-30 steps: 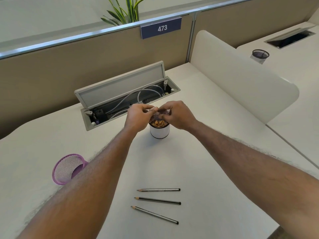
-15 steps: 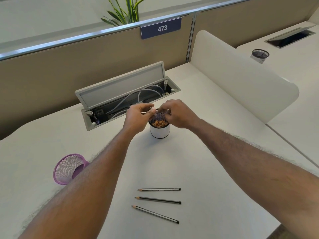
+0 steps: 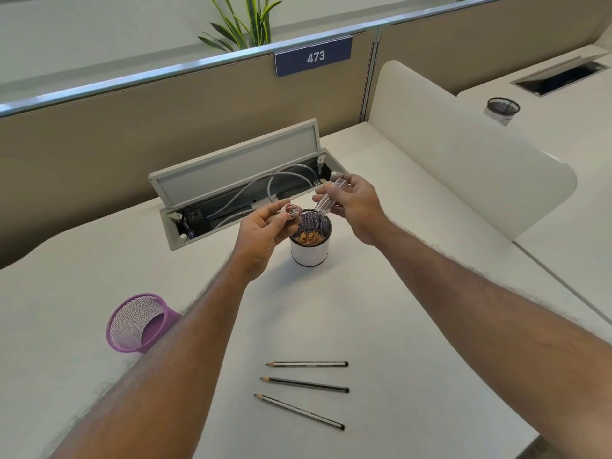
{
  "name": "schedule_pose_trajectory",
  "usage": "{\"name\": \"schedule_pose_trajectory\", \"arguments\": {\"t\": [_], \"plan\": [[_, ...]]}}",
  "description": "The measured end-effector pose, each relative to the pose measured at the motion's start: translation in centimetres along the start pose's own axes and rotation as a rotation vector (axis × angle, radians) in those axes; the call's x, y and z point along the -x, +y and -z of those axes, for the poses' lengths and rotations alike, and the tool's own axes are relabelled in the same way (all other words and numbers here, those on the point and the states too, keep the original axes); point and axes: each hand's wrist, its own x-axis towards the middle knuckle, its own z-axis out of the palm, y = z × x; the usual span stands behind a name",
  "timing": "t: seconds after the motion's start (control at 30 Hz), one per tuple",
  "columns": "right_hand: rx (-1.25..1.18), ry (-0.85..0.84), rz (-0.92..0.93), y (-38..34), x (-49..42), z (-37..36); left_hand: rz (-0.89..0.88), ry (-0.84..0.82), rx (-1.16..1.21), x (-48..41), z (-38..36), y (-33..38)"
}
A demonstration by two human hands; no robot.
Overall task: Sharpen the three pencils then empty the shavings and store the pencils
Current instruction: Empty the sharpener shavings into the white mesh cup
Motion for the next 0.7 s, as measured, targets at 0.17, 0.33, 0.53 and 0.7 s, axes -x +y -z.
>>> {"name": "schedule_pose_trajectory", "arguments": {"t": [0.17,0.33,0.53,0.7], "plan": [[0.043,0.053,0.125,-0.1,0.2,-0.7,0.03,-0.003,0.009,0.2,-0.2,-0.2],[0.147,0.076,0.175,0.3,0.4,-1.3,0.038,-0.01,0.015,0.2,-0.3,-0.5],[0.276,0.073,0.229,1.0,0.7,-1.5,0.041,0.013,-0.025,0.0,-0.2,-0.9],[0.356,0.029,0.296,1.4,1.0,-1.8,0.006,0.027,-0.121,0.0,-0.2,-1.1]]}}
